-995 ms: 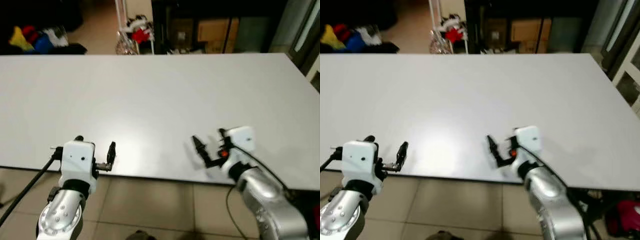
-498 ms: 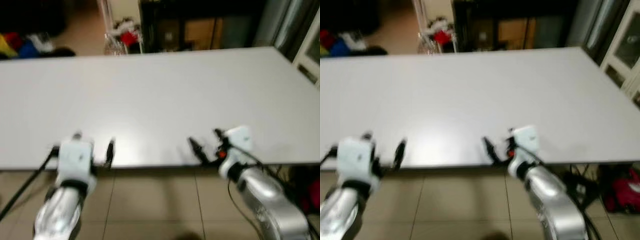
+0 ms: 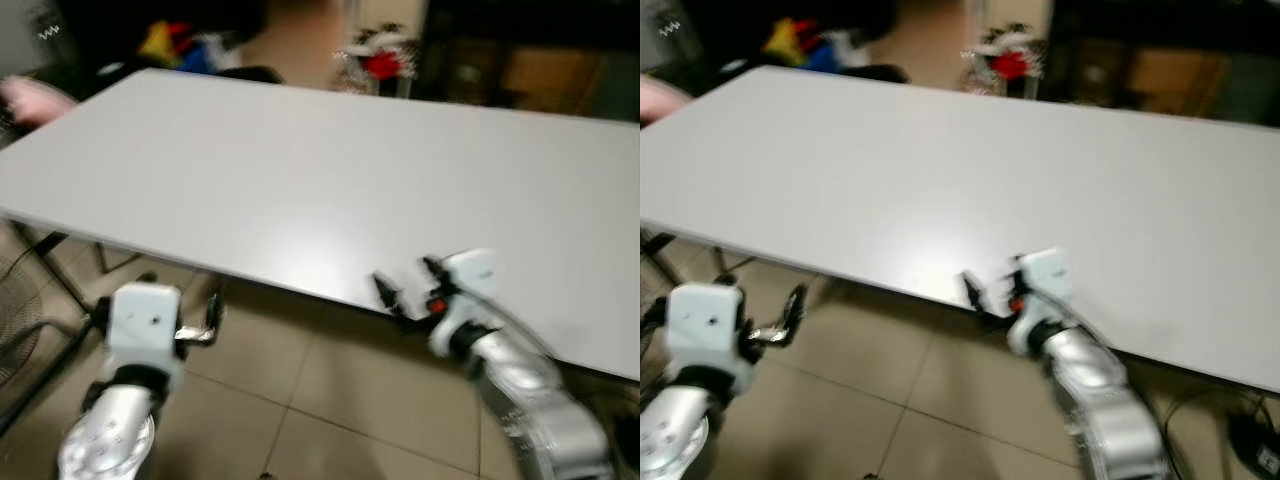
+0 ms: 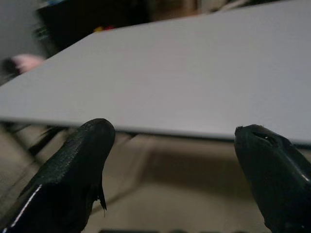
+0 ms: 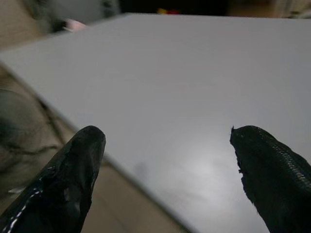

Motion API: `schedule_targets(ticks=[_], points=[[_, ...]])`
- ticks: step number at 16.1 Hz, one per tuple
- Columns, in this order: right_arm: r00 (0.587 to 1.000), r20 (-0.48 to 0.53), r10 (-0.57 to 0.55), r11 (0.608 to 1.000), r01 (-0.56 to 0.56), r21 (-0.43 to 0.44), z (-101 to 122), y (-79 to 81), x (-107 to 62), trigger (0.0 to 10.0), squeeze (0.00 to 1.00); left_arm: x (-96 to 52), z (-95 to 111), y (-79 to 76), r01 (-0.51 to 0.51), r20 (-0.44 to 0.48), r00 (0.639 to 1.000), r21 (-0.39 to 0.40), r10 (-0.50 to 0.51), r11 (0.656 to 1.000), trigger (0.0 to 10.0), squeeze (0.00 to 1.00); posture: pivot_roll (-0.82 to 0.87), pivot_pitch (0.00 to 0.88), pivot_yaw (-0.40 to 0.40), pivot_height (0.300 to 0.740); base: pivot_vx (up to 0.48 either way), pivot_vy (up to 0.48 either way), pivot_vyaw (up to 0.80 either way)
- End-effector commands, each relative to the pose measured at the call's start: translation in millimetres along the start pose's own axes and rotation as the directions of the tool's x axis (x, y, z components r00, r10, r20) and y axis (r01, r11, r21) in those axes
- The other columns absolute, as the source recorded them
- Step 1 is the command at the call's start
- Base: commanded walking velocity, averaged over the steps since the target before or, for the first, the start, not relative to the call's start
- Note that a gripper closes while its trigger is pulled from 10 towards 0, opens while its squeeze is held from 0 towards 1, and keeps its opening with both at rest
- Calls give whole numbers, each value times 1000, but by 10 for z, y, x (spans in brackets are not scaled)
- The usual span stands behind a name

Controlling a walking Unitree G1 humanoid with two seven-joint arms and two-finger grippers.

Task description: Setting the table

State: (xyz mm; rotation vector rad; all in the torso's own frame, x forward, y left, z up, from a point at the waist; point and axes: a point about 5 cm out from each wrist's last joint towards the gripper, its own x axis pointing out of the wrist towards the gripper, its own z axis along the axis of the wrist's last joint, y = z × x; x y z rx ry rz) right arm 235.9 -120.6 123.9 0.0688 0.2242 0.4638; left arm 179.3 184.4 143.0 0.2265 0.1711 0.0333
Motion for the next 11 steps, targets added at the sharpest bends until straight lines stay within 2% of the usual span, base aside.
schedule_targets(ticks=[1, 5, 11], points=[[1000, -1, -21, 1000, 21, -9, 20, -68, -41, 10000, 0, -2, 26, -16, 2, 8, 1000, 0, -2, 1000, 10000, 0, -33, 24, 62, 740, 0, 285, 0], [1000, -1, -1, 999, 1, -40, 23, -63, -37, 10000, 0, -22, 21, -12, -1, 2, 1000, 0, 1, 1000, 10000, 0, -29, 24, 62, 740, 0, 282, 0], [997, 3, 74, 996, -73, -59, 39, 6, -34, 10000, 0, -47, 15, -11, -12, -4, 1000, -4, 12, 1000, 10000, 0, -21, 24, 55, 740, 0, 286, 776]])
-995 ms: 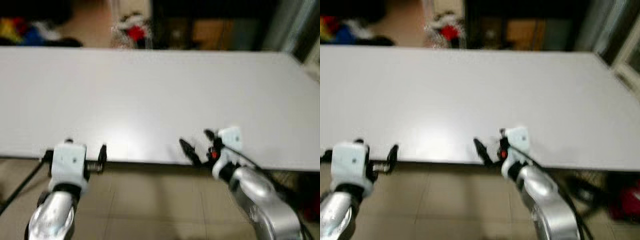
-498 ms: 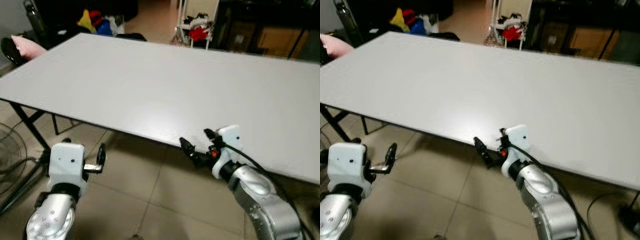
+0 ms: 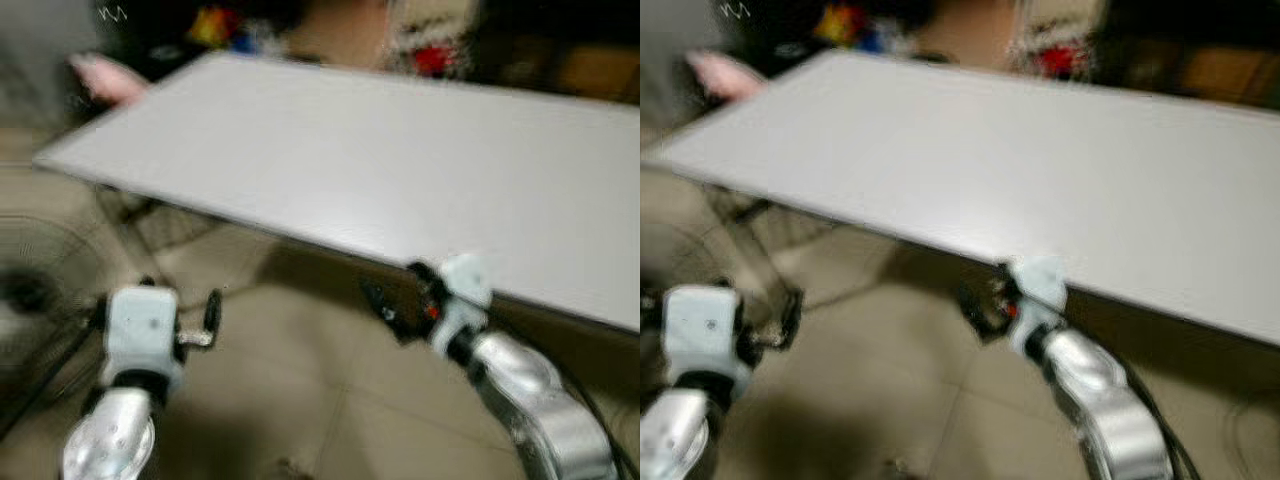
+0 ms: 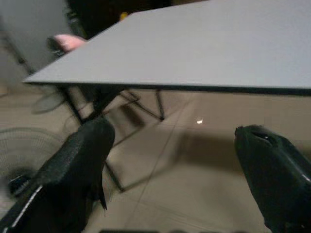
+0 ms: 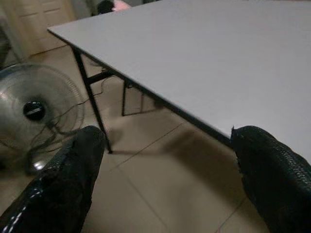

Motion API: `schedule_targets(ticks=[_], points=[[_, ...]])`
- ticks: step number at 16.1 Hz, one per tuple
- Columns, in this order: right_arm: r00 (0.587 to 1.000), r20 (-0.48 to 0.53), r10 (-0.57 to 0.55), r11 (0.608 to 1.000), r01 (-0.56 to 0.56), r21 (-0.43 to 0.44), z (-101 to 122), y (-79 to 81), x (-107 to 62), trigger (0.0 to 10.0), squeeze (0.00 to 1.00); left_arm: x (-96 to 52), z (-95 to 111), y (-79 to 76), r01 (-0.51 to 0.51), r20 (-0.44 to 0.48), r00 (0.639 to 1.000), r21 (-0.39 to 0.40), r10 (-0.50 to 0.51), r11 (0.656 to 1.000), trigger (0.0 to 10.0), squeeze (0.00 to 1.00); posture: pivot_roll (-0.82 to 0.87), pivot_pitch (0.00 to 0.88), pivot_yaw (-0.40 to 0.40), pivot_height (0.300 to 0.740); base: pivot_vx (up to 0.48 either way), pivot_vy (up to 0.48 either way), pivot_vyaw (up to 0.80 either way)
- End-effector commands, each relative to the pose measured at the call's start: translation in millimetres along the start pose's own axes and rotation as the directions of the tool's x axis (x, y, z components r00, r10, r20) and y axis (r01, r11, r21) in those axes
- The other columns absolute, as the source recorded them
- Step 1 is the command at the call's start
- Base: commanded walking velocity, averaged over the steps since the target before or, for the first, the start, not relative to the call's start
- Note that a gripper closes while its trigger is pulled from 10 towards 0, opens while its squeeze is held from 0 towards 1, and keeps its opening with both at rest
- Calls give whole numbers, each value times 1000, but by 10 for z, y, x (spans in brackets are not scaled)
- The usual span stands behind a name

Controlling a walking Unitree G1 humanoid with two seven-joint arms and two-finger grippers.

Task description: Setting the table

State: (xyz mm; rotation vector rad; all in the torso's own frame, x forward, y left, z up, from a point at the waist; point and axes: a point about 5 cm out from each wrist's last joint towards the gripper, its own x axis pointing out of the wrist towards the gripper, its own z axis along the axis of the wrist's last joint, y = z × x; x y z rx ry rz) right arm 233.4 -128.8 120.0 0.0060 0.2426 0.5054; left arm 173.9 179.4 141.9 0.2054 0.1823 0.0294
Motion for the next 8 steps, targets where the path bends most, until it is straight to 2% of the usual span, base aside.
schedule_targets(ticks=[1, 7, 8], points=[[998, 41, 45, 999, -45, -3, 88, 71, 15, 10000, 0, 3, 25, 39, -20, 7, 1000, 16, 20, 1000, 10000, 0, -21, 23, 54, 740, 0, 285, 800], [995, 67, 77, 997, -76, -20, 144, 52, 19, 10000, 0, -9, 60, 55, -35, 20, 999, 12, 35, 999, 10000, 0, -10, 24, 45, 740, 0, 286, 800], [995, 73, 69, 998, -69, -2, 150, 45, 21, 10000, 0, -10, 61, 57, -36, 21, 999, 12, 36, 999, 10000, 0, -9, 23, 44, 740, 0, 285, 0]])
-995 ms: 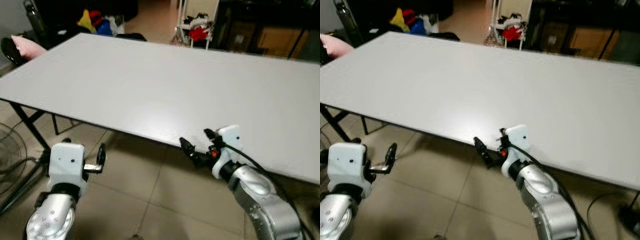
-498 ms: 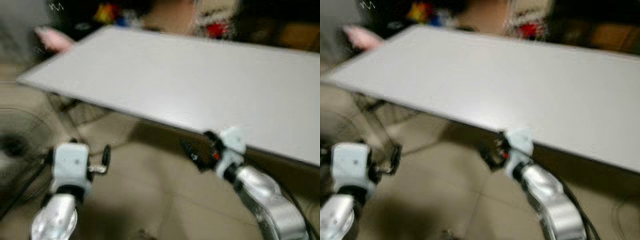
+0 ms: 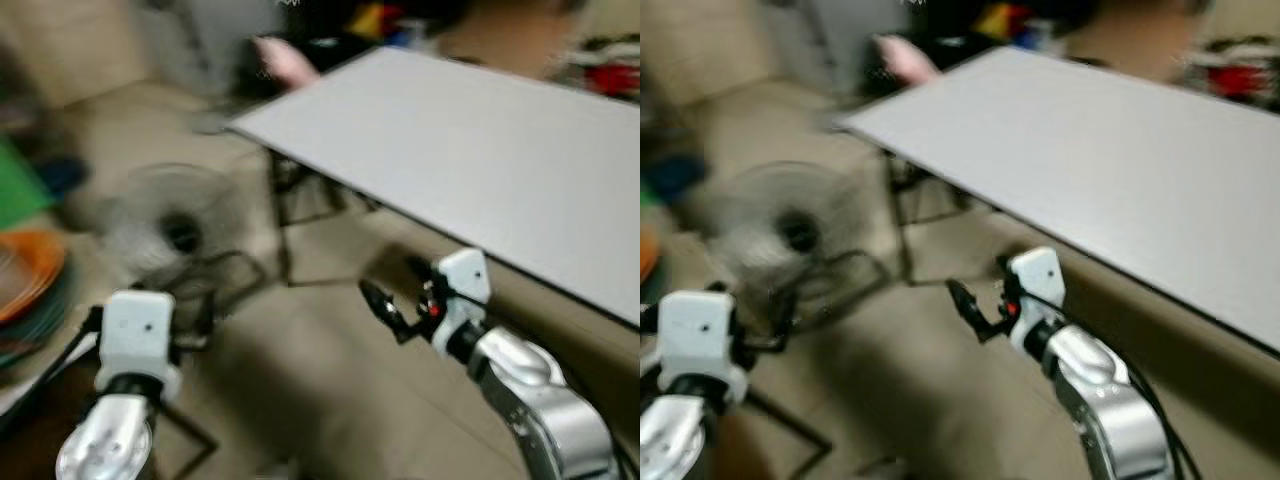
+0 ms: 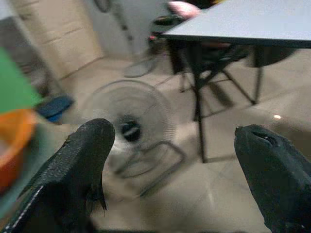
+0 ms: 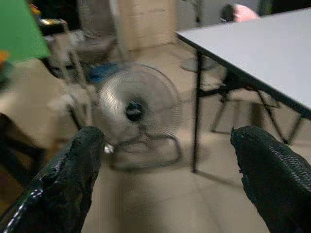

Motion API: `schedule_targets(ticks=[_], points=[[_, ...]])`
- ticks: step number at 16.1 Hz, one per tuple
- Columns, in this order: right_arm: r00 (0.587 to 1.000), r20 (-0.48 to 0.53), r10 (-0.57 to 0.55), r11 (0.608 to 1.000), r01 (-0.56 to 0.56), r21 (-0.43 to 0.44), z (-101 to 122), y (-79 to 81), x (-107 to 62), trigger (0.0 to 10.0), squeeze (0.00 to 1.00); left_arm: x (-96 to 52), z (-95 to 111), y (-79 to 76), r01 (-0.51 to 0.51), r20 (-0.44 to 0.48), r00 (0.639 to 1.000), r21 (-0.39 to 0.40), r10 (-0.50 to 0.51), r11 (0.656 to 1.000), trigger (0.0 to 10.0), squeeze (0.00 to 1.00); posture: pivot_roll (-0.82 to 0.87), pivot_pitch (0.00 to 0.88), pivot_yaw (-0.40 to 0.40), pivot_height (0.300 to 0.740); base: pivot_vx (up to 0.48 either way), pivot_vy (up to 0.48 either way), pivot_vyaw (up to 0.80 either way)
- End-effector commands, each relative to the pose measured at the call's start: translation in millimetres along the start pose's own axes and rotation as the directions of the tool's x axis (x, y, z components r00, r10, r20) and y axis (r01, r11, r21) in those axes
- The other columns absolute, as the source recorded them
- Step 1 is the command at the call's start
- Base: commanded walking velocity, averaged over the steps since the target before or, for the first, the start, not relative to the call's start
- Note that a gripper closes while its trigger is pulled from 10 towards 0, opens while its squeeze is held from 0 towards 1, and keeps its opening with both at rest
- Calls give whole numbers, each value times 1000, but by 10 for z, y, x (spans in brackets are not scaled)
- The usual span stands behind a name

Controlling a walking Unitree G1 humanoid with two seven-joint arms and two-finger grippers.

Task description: Setting the table

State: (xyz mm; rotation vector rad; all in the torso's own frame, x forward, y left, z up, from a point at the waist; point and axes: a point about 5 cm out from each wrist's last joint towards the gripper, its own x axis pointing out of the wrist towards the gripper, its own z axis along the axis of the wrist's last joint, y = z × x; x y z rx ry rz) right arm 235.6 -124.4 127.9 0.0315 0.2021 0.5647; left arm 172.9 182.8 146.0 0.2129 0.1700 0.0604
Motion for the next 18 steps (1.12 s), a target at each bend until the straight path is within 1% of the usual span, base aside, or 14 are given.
schedule_targets(ticks=[1, 2, 5, 8, 10, 12, 15, 18], points=[[999, 32, -2, 1000, 1, 20, 66, 8, 8, 10000, 0, 6, 31, 18, -4, 12, 1000, 9, 4, 1000, 10000, 0, -9, 23, 44, 740, 0, 285, 0], [999, 36, -7, 999, 5, 37, 75, 12, 12, 10000, 0, 5, 34, 24, -5, 13, 1000, 9, 5, 1000, 10000, 0, -9, 23, 44, 740, 0, 281, 0], [997, 72, -2, 999, -2, 45, 171, 38, 24, 10000, 0, 23, 82, 39, -9, 30, 1000, 12, 8, 1000, 10000, 0, -8, 23, 43, 740, 0, 281, 0], [991, 129, -32, 997, 23, 67, 309, 26, 46, 10000, 0, 43, 275, 63, 7, 97, 995, 50, -12, 999, 10000, 0, 6, 24, 32, 740, 0, 282, 0], [989, 137, -56, 995, 45, 84, 365, 16, 72, 10000, 0, 71, 400, 96, 2, 144, 990, 52, -9, 999, 10000, 0, 10, 22, 25, 740, 0, 283, 0], [989, 140, -49, 995, 36, 93, 398, 40, 86, 10000, 0, 79, 489, 113, -1, 172, 985, 49, -7, 999, 10000, 0, 15, 22, 21, 740, 0, 281, 0], [993, 117, -33, 994, 20, 109, 375, 75, 98, 10000, 0, 77, 523, 127, -10, 176, 984, 32, 4, 999, 10000, 0, 20, 15, 12, 740, 0, 284, 0], [994, 103, -35, 993, 23, 117, 361, 72, 100, 10000, 0, 51, 509, 132, -10, 158, 987, 18, 7, 1000, 10000, 0, 22, 13, 11, 740, 0, 286, 0]])
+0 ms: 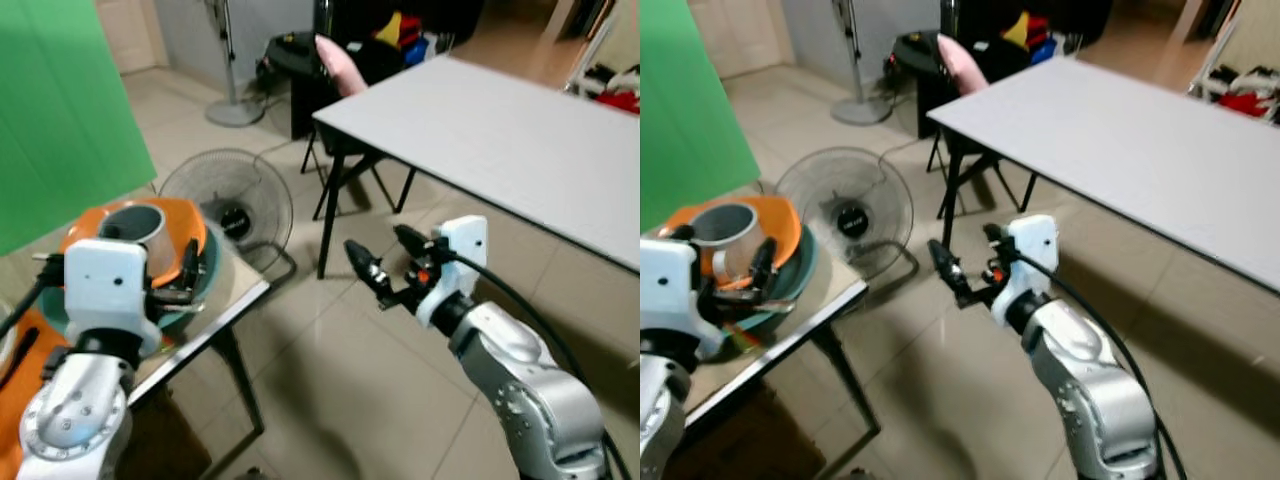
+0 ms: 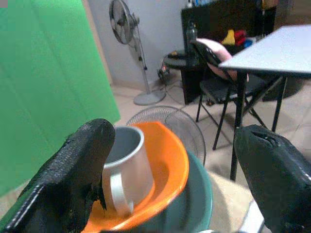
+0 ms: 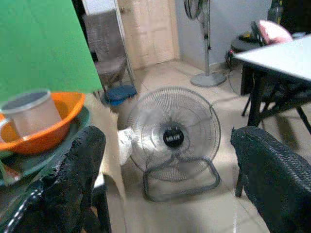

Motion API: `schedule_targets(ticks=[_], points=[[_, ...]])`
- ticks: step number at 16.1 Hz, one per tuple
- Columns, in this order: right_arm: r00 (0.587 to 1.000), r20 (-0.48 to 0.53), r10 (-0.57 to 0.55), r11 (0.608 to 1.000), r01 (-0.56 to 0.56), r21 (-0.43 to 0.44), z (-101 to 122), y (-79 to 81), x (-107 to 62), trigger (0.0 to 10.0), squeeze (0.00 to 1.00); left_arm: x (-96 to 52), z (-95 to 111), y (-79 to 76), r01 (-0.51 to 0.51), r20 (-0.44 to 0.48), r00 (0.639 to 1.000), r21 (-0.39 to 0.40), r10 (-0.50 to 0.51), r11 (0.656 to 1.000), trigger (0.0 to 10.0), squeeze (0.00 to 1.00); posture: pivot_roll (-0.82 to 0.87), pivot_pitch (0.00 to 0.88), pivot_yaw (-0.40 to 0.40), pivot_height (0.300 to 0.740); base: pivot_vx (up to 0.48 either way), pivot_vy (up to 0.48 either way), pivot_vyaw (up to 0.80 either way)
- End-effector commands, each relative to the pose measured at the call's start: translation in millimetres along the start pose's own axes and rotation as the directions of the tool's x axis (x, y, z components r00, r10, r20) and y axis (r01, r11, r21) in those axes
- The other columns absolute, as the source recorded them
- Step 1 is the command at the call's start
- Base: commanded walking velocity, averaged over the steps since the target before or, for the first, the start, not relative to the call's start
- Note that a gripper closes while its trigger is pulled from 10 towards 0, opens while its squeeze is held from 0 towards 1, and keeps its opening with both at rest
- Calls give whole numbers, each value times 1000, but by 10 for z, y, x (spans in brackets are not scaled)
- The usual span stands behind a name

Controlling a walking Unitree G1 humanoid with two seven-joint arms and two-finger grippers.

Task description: Setting the table

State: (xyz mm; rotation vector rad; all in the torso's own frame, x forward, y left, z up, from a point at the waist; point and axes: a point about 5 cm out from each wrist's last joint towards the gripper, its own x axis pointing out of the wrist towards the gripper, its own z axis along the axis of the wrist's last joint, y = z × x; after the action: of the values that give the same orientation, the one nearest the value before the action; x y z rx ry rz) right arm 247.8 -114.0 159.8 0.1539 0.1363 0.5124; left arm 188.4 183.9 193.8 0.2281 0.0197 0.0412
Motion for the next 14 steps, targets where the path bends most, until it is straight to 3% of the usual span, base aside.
schedule_targets(ticks=[1, 4, 10, 14], points=[[1000, -3, -1, 1000, 1, 22, -4, 13, -6, 10000, 0, -22, 29, 27, -10, 3, 1000, 9, 10, 1000, 10000, 0, 23, 13, 11, 740, 0, 292, 0], [1000, -14, -12, 999, 13, 30, -20, 5, -13, 10000, 0, -1, 46, 37, -10, 4, 1000, 11, 10, 1000, 10000, 0, 21, 10, 14, 740, 0, 291, 0], [1000, -14, -26, 999, 27, 41, -12, 2, -10, 10000, 0, 21, 59, 67, -13, -2, 1000, 8, 13, 1000, 10000, 0, 24, 16, 20, 740, 0, 298, -711], [999, -14, -33, 998, 34, 48, -17, 10, -3, 10000, 0, 61, 89, 114, -42, 6, 999, 16, 42, 999, 10000, 0, 25, 18, 26, 740, 0, 156, 0]])
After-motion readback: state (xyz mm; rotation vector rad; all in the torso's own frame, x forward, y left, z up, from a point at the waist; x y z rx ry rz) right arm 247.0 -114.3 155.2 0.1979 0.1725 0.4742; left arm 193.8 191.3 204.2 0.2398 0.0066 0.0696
